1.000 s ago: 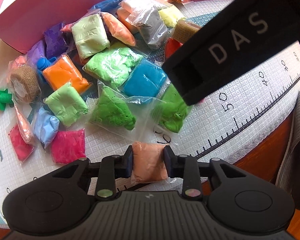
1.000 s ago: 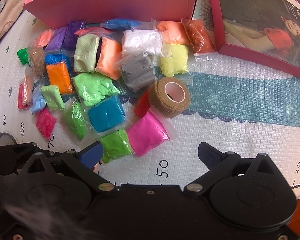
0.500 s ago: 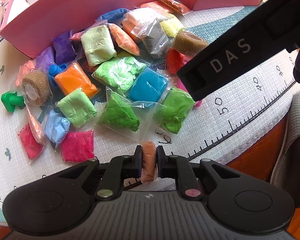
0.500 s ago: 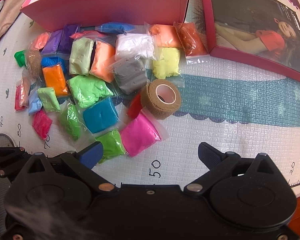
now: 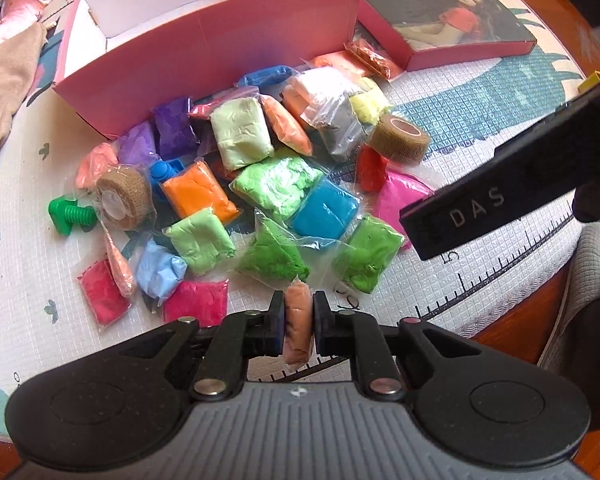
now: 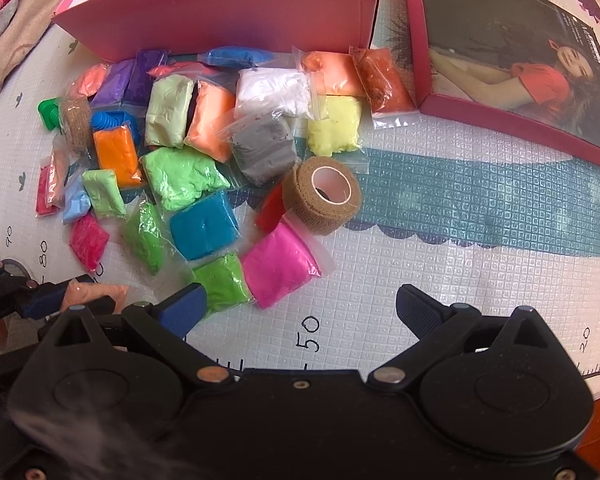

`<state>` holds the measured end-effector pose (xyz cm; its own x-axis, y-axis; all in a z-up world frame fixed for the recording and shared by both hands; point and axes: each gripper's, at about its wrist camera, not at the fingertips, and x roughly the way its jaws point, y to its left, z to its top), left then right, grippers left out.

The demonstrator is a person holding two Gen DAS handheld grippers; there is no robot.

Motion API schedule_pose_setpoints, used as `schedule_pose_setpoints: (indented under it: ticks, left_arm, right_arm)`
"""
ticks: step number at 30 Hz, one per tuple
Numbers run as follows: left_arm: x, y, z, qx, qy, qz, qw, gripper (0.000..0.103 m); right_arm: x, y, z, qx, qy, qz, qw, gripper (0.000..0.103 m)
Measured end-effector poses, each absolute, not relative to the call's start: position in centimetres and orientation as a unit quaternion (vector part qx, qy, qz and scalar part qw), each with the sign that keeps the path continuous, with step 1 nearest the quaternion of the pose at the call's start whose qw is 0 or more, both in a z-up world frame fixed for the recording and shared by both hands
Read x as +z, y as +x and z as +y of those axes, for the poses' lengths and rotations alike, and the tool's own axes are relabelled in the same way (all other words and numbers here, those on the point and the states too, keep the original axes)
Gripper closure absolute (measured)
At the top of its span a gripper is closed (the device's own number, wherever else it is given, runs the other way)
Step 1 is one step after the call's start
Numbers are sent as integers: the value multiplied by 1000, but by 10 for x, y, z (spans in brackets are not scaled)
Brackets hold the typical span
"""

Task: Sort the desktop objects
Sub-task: 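Lift the peach packet with the left gripper while the right gripper moves toward the pile, then lower the right gripper onto the bright green clay packet and close it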

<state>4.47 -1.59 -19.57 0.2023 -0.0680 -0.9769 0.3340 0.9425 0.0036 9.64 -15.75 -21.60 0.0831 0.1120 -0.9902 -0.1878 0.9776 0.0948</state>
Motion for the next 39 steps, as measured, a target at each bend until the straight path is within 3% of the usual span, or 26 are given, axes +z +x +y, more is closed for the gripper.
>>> schedule_pose_setpoints:
  ticks: [12, 13, 15, 27, 39]
  left_arm:
    - [-149, 69, 18, -89, 51, 576, 811, 90]
    - [-149, 71, 20, -87, 45, 575, 812, 90]
    - [-148, 73, 23, -84, 37, 575, 813, 90]
    - [-157, 90, 32, -76, 11, 575, 814, 90]
    - [-164, 90, 36, -71, 2, 584, 808, 90]
  right_arm:
    - [-230, 81, -164, 143, -10, 664, 734, 6]
    - [-232, 80, -163, 145, -9, 667, 731, 10]
    - [-229, 80, -157, 166, -8, 661, 731, 40]
    - [-224, 53, -86, 284, -193, 591, 730, 33]
    - [-240, 51, -74, 292, -226, 592, 716, 33]
